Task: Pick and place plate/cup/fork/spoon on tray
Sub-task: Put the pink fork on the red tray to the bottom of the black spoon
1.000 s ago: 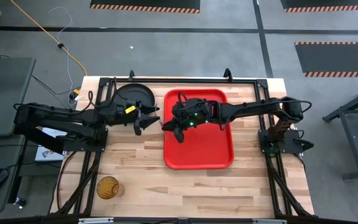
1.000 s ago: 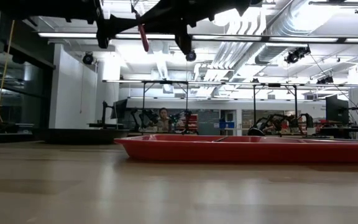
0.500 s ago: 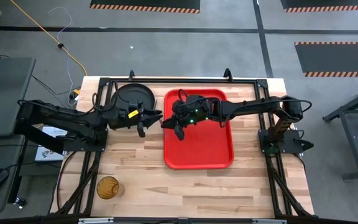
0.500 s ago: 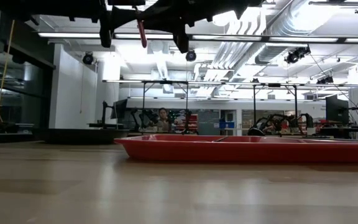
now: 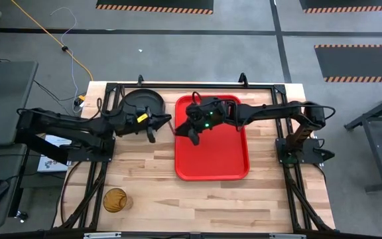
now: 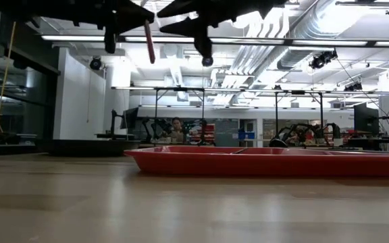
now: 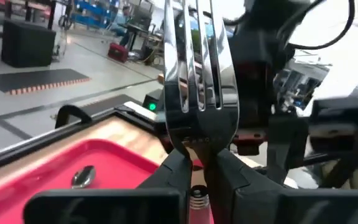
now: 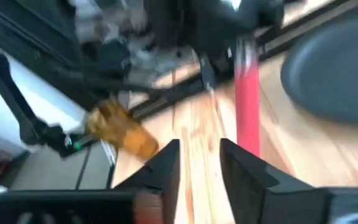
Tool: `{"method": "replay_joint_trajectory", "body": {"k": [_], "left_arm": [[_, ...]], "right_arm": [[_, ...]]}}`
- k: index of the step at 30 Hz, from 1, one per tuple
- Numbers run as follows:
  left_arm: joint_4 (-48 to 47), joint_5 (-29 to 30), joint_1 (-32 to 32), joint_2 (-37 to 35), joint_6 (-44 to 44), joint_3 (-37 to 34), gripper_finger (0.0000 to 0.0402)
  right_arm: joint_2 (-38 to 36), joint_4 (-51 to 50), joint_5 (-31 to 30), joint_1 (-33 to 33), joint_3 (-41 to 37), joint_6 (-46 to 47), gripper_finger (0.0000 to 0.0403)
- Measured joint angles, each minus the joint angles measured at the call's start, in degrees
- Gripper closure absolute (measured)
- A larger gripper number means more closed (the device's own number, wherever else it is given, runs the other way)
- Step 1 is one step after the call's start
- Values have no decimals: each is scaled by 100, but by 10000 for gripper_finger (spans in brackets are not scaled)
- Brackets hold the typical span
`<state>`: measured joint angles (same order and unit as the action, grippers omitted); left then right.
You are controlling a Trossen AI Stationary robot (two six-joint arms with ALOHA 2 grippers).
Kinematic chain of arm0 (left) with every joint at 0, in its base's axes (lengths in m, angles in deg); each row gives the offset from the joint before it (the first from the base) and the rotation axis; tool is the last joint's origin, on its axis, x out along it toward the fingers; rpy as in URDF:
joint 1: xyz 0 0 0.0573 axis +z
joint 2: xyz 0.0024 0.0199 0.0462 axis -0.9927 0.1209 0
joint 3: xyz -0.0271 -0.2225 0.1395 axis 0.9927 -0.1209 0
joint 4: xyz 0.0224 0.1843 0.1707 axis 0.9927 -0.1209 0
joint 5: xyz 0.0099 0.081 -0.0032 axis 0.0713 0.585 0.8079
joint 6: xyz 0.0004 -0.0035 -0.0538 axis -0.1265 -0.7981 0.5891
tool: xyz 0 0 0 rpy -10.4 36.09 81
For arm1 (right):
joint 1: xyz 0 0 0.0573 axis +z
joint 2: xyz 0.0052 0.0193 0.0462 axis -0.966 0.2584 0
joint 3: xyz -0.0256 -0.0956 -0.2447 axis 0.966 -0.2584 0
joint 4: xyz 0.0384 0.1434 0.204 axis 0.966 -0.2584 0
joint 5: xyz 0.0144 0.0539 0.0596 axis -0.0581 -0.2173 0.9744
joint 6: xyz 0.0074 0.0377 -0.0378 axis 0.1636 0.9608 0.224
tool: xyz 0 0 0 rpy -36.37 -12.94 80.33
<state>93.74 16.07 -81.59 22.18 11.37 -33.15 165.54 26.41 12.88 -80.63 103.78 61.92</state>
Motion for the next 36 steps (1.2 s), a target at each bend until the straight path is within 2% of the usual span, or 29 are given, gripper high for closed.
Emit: {"method": "replay_joint_trajectory", "body": {"k": [4, 6, 9, 12, 15, 20, 24, 29, 36], "left_arm": [[-947, -167, 160, -459, -35, 10, 385], [-1802, -179, 219, -651, -36, 138, 385], [-2938, -219, 260, -621, -203, 510, 385], [-3514, -229, 241, -303, -456, 959, 385], [-4098, -292, 119, 165, -1001, 1380, 385], [-5193, 120, -131, 1022, -2021, 2083, 385], [-5366, 482, -276, 1553, -2689, 2497, 385], [-5354, 760, -434, 1989, -3273, 2828, 385], [-5096, 770, -464, 2335, -3356, 2876, 385]], "right_arm": [[-286, -635, -54, -61, -2, -254, 245], [-464, -803, -190, -99, -2, -246, 228], [-627, -785, -779, -125, -2, 15, 210], [-649, -408, -1210, -122, -2, 473, 203], [-649, -154, -1130, -158, -2, 1042, 202], [-645, -214, -180, -404, -2, 2385, 201], [-643, -775, 205, -509, 0, 2871, 201], [-636, -1593, -73, -529, 0, 2875, 201], [-610, -1373, -170, -446, 0, 2937, 202]]}}
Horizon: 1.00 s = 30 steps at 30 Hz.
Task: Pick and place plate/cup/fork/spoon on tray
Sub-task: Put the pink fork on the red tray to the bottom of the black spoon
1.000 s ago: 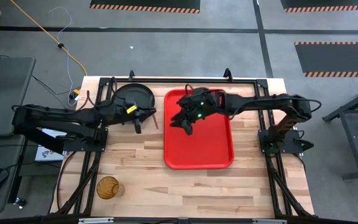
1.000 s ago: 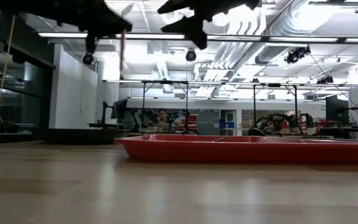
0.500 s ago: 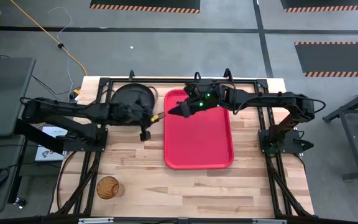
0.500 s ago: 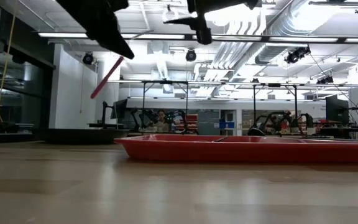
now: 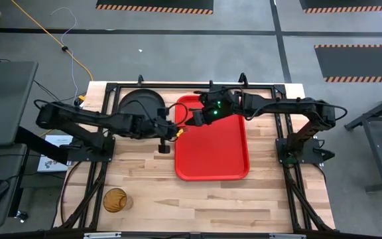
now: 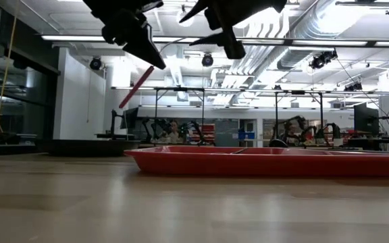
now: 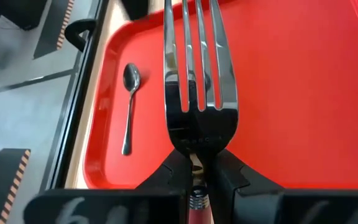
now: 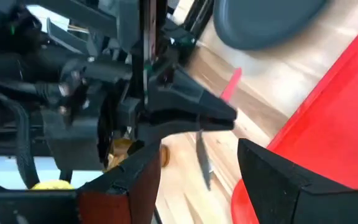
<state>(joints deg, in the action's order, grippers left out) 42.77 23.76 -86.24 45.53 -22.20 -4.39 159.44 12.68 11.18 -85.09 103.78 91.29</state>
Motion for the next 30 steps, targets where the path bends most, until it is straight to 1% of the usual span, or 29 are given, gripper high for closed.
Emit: {"method": "replay_joint_trajectory", "body": {"k": [3, 7, 19, 23, 27, 30], "left_arm": [[140, 5, 17, 97, 137, 0, 385], [310, 61, 20, 151, 241, 7, 385], [277, 156, 138, 158, 526, 4, 385], [278, 154, 200, 158, 528, 4, 385], [280, 96, 221, 158, 482, 4, 385], [280, 56, 219, 158, 484, 4, 385]], "right_arm": [[57, -201, -43, 66, -2, 43, 206], [122, -226, -264, 120, 0, 45, 217], [148, -14, -288, 118, 2, 63, 261], [149, -23, -294, 118, 2, 64, 265], [148, -22, -522, 118, 2, 65, 266], [148, -22, -554, 118, 2, 64, 271]]}}
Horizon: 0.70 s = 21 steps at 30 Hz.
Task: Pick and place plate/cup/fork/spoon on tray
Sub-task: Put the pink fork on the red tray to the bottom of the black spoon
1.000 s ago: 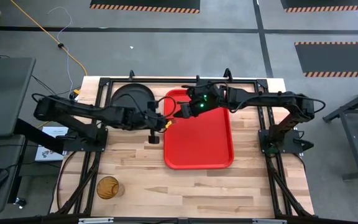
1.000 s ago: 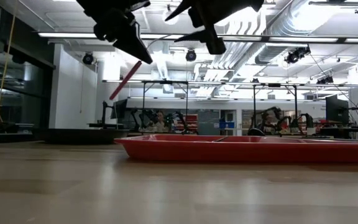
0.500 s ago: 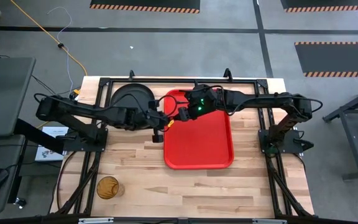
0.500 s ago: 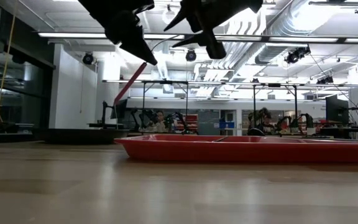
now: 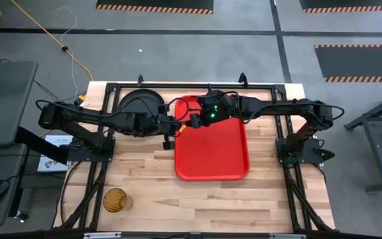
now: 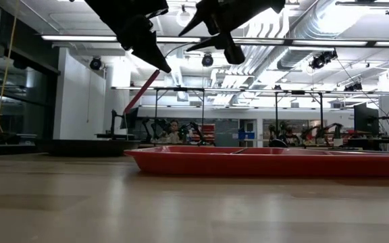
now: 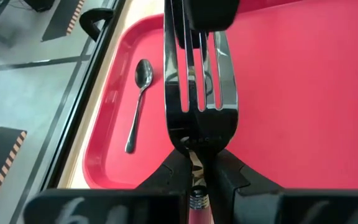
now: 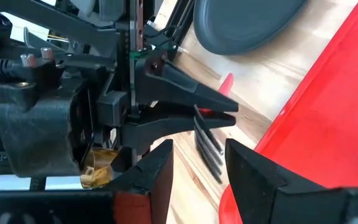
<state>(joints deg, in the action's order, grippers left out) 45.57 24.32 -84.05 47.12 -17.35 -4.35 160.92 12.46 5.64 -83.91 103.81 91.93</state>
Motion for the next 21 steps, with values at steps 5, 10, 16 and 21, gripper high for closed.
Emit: {"method": "replay_joint_trajectory", "body": {"k": [5, 10, 16, 21], "left_arm": [[-1, -11, 0, 0, -48, 0, 385], [1, -9, 0, -4, -44, 0, 381], [5, -13, 0, -4, -2, -2, 370], [-38, -26, 0, -53, 9, -4, 342]], "right_arm": [[0, -1, -48, 0, 0, -10, 305], [0, -26, -56, 0, 0, -136, 382], [-2, -21, -34, 0, 0, -275, 396], [-93, -238, -50, -14, 0, -456, 401]]}}
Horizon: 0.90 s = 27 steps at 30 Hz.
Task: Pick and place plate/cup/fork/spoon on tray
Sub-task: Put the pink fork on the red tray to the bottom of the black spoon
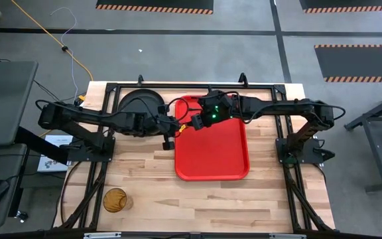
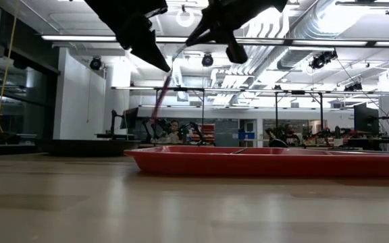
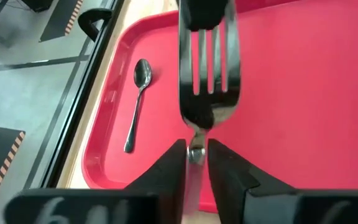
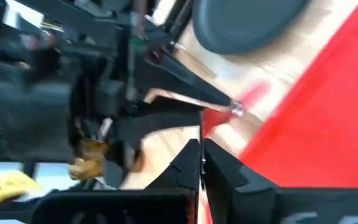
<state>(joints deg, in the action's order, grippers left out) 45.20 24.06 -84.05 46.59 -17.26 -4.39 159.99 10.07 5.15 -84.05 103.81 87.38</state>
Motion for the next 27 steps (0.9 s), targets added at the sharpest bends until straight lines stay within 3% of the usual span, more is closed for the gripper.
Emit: {"method": "replay_joint_trajectory", "body": {"k": [17, 27], "left_arm": [[-1225, -1233, 105, -296, 965, 1144, 166], [-1026, -1859, 437, -793, 1829, 1237, 140]], "right_arm": [[-1151, -2292, -283, -416, -2, -1199, 402], [-1756, -3530, -604, -419, -2, -1624, 403]]}}
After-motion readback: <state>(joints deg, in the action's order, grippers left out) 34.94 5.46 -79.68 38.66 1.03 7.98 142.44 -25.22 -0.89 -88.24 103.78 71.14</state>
